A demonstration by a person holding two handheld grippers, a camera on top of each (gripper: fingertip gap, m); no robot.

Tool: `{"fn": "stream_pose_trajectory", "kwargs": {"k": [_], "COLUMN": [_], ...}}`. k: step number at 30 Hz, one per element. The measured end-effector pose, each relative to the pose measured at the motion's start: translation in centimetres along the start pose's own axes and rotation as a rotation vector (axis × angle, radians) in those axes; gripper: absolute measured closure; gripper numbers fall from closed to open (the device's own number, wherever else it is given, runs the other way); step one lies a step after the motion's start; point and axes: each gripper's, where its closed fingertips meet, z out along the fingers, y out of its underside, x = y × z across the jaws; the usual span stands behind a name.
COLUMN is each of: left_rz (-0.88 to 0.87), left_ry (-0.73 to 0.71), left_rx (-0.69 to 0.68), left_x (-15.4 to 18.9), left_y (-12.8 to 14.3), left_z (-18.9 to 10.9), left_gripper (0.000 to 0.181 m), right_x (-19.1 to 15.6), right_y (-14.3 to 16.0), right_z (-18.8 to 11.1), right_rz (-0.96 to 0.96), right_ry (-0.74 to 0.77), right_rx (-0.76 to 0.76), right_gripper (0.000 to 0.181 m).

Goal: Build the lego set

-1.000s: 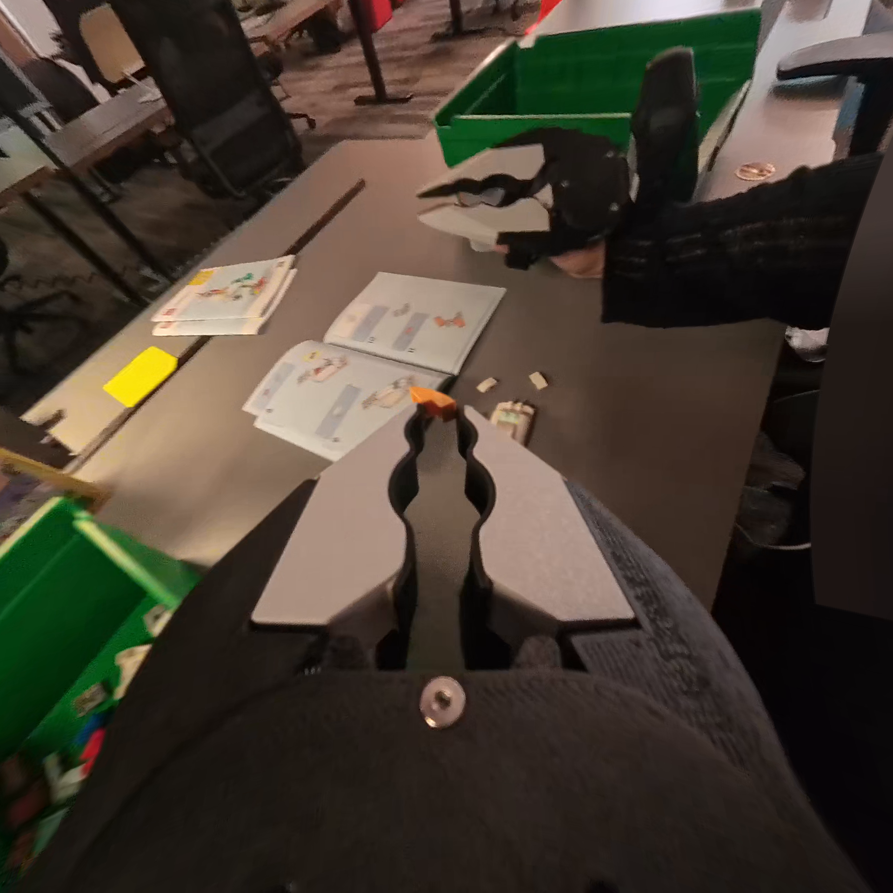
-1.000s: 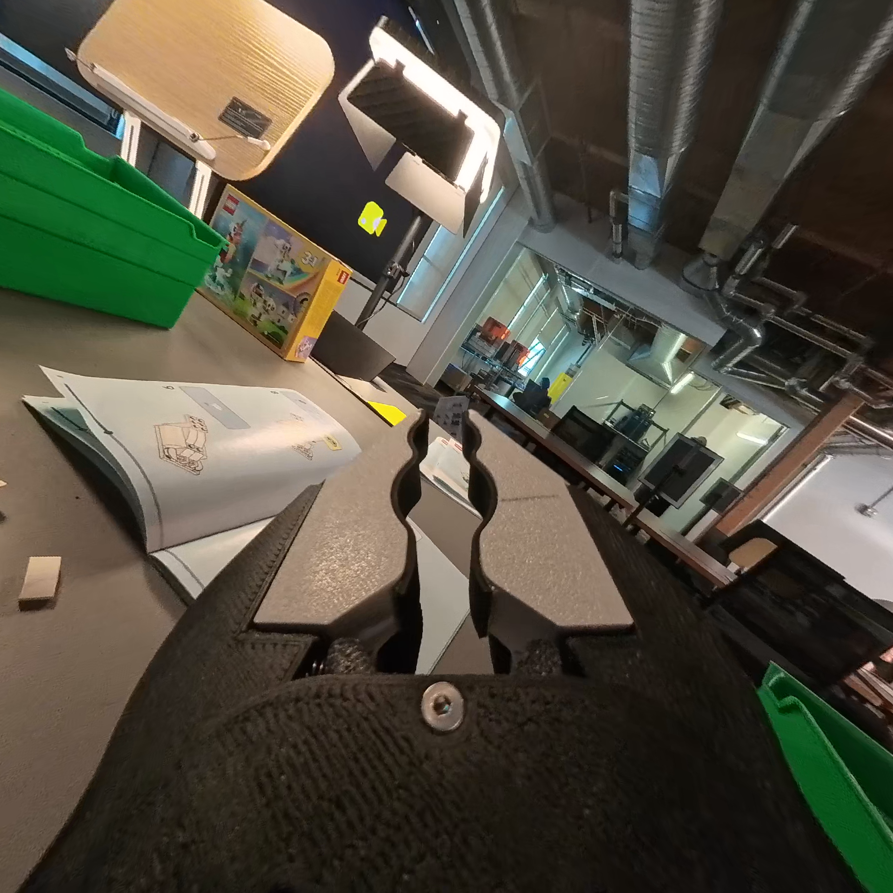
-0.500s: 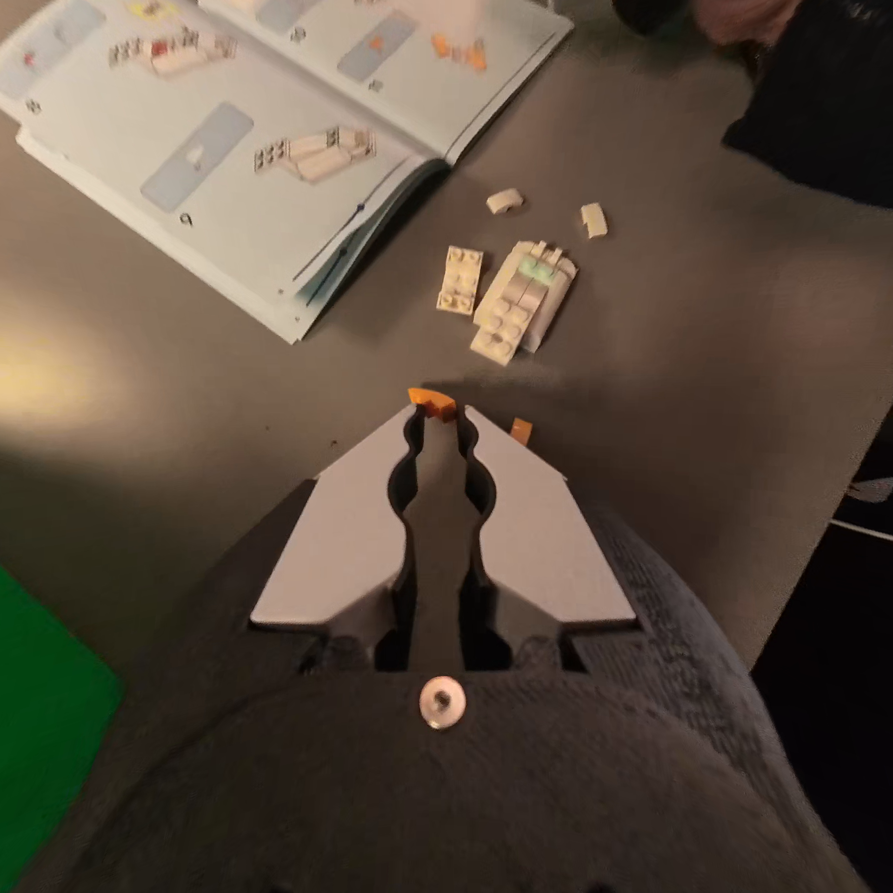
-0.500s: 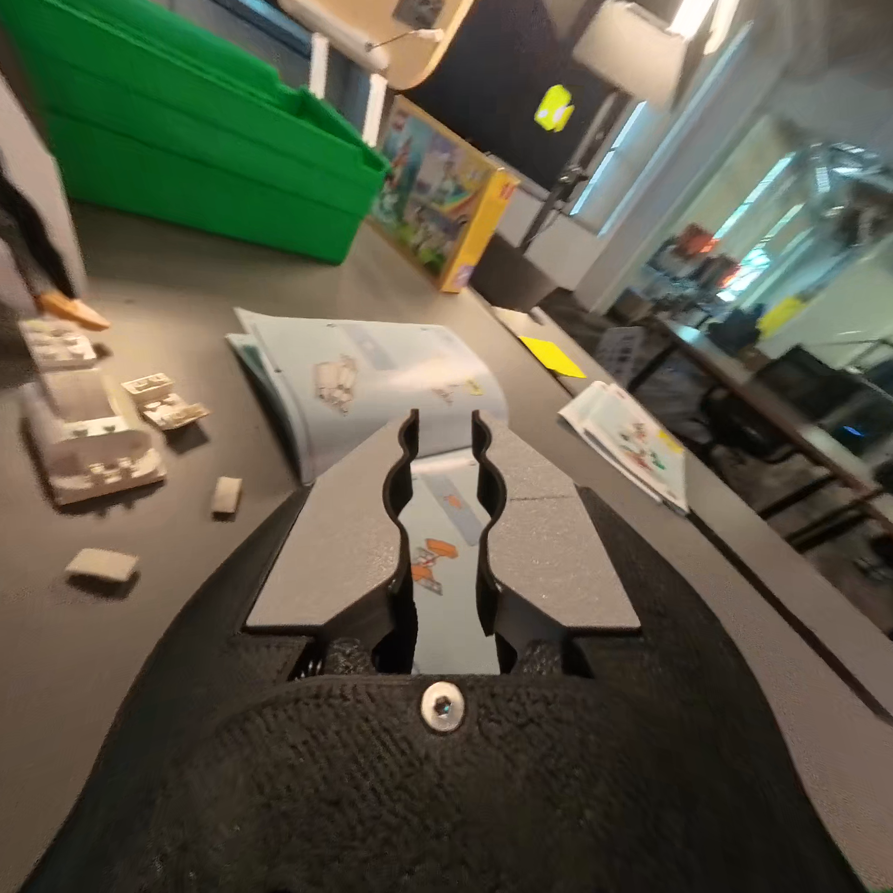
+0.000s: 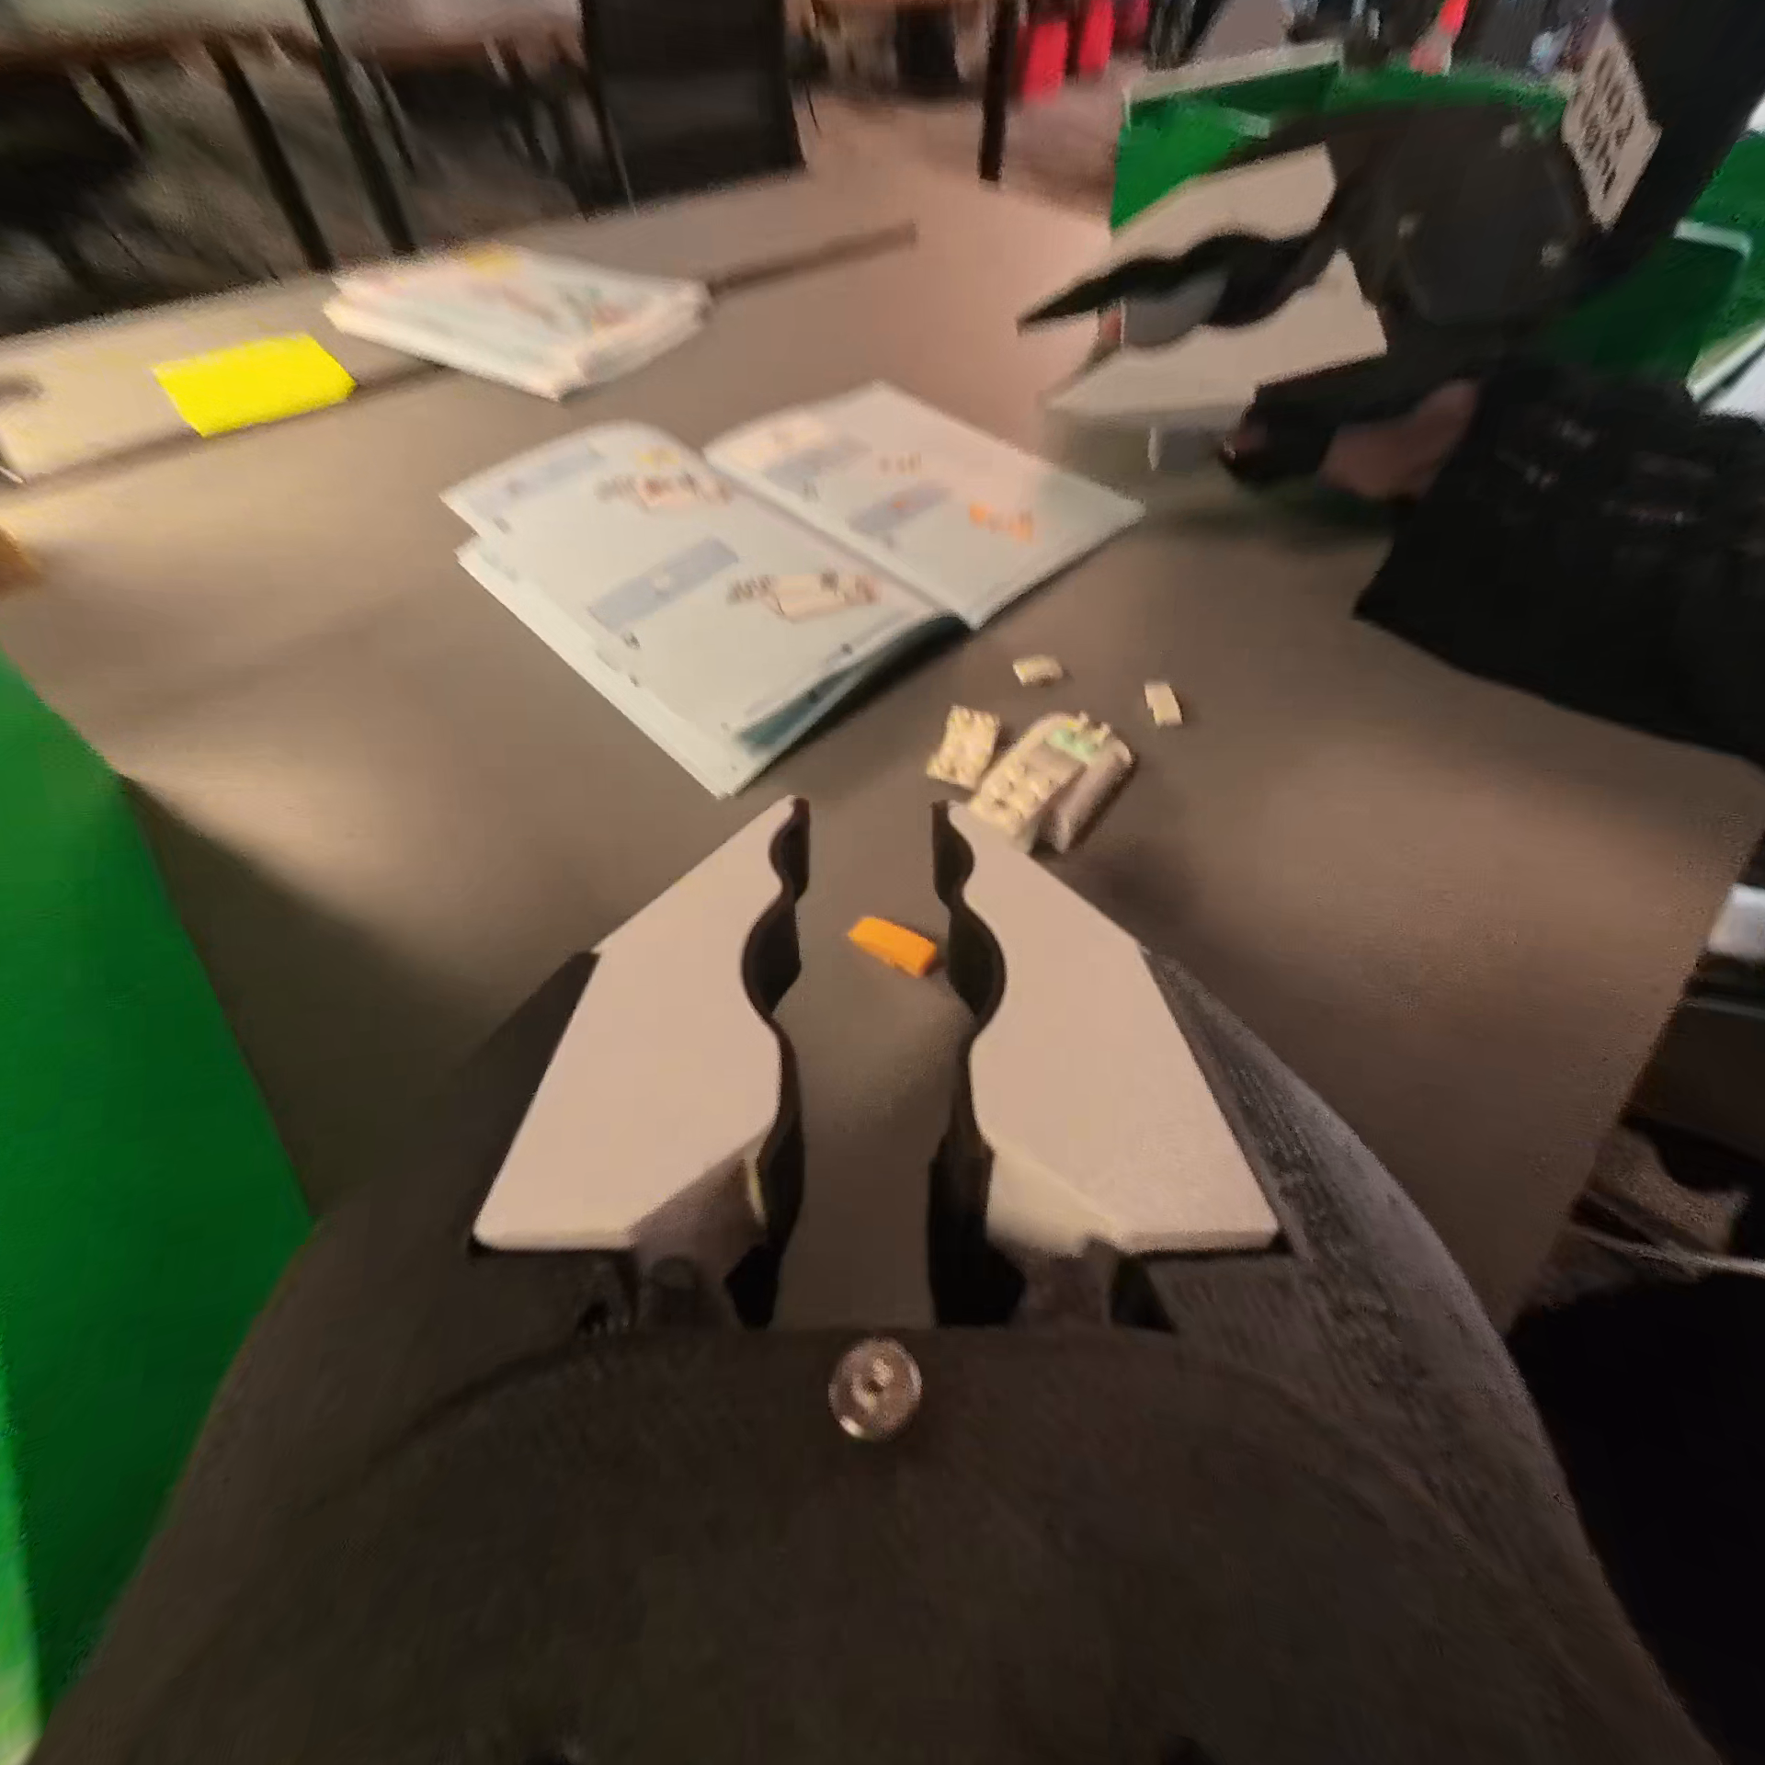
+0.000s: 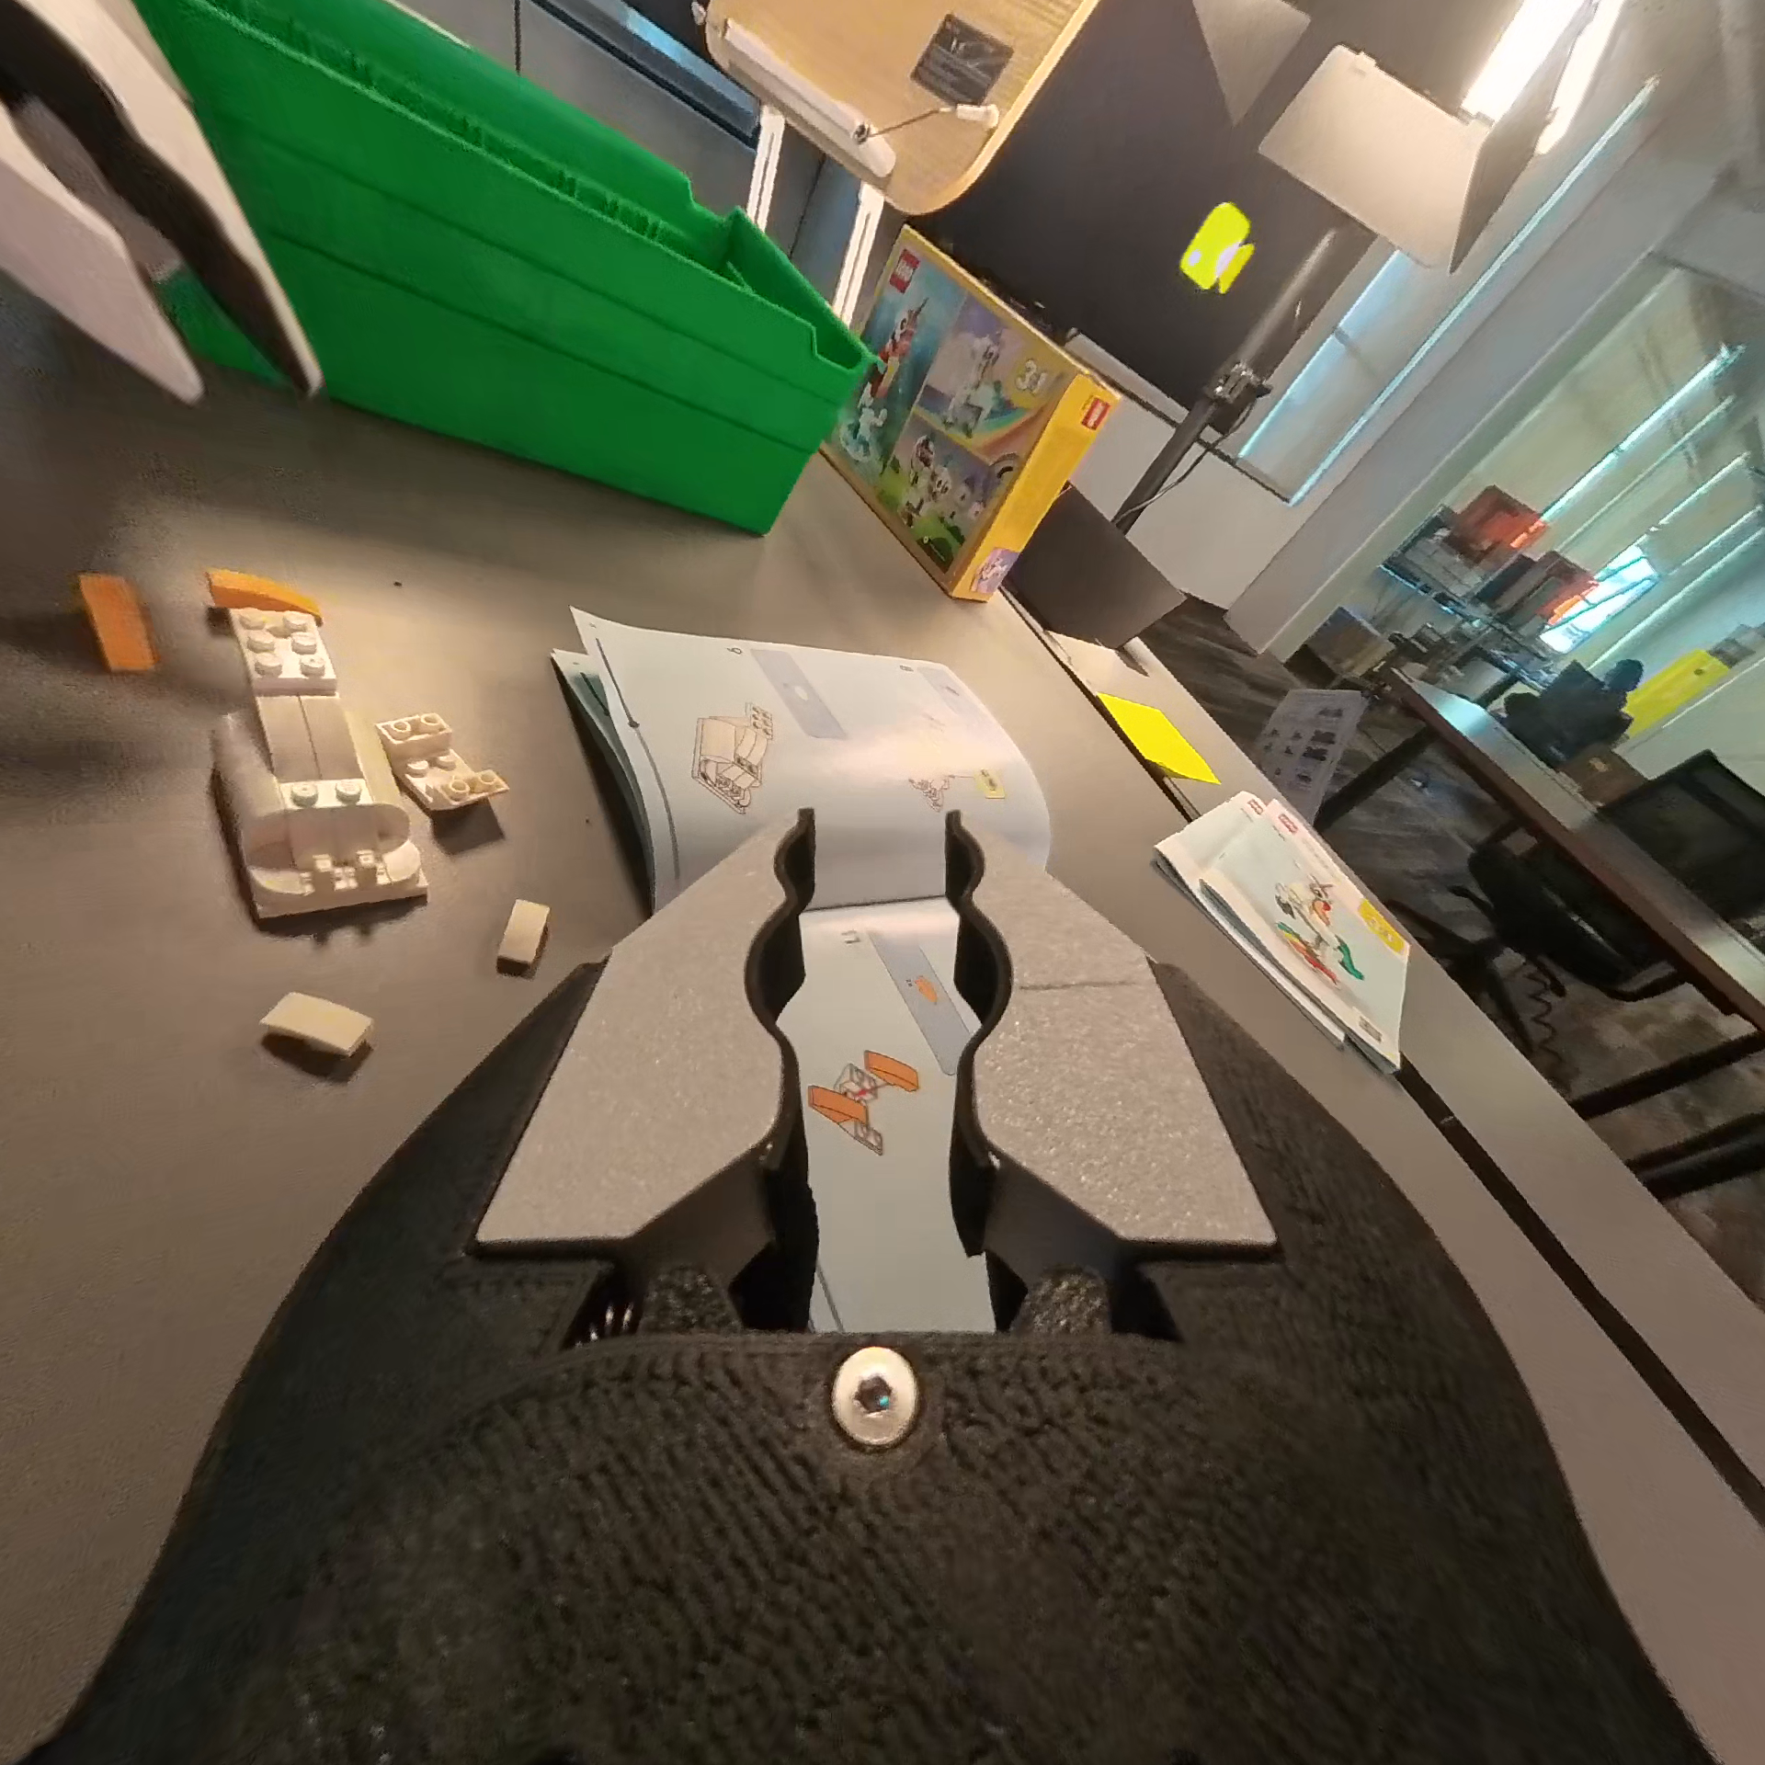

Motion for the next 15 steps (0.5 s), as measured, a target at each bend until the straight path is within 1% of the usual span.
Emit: {"fn": "stream_pose_trajectory", "kwargs": {"k": [1, 3, 5, 7, 9, 10, 11, 13, 15], "left_rz": [0.01, 0.02, 0.028, 0.031, 0.012, 0.016, 0.019, 0.018, 0.006], "left_ry": [-0.016, -0.002, 0.015, 0.028, 0.064, 0.061, 0.048, 0.049, 0.062], "left_rx": [0.049, 0.136, 0.206, 0.249, 0.221, 0.226, 0.232, 0.234, 0.225], "left_x": [-0.2, 0.1, 0.4, 0.5, 0.9, 0.9, 0.7, 0.6, 0.7], "left_y": [-0.6, -1.8, -2.4, -2.3, -1.9, -1.9, -2.0, -2.0, -1.8], "left_z": [-0.2, -0.5, -0.4, -0.1, 0.2, 0.2, 0.1, 0.0, 0.1], "left_gripper": [0.157, 0.157, 0.156, 0.157, 0.156, 0.157, 0.157, 0.157, 0.157], "right_x": [0.0, -0.5, -1.9, -4.0, -6.6, -7.7, -8.4, -9.2, -9.8], "right_y": [-0.1, -0.4, -0.4, -0.2, 0.0, 0.2, 0.5, 1.3, 1.7], "right_z": [-0.2, -0.5, -0.8, -1.3, -2.2, -2.7, -2.9, -2.8, -2.5], "right_rz": [0.009, 0.036, 0.089, 0.163, 0.261, 0.296, 0.305, 0.276, 0.262], "right_ry": [-0.011, -0.063, -0.169, -0.324, -0.519, -0.592, -0.633, -0.647, -0.658], "right_rx": [0.007, 0.017, 0.005, -0.039, -0.11, -0.147, -0.181, -0.231, -0.251], "right_gripper": [0.156, 0.156, 0.156, 0.158, 0.161, 0.161, 0.161, 0.161, 0.16]}}
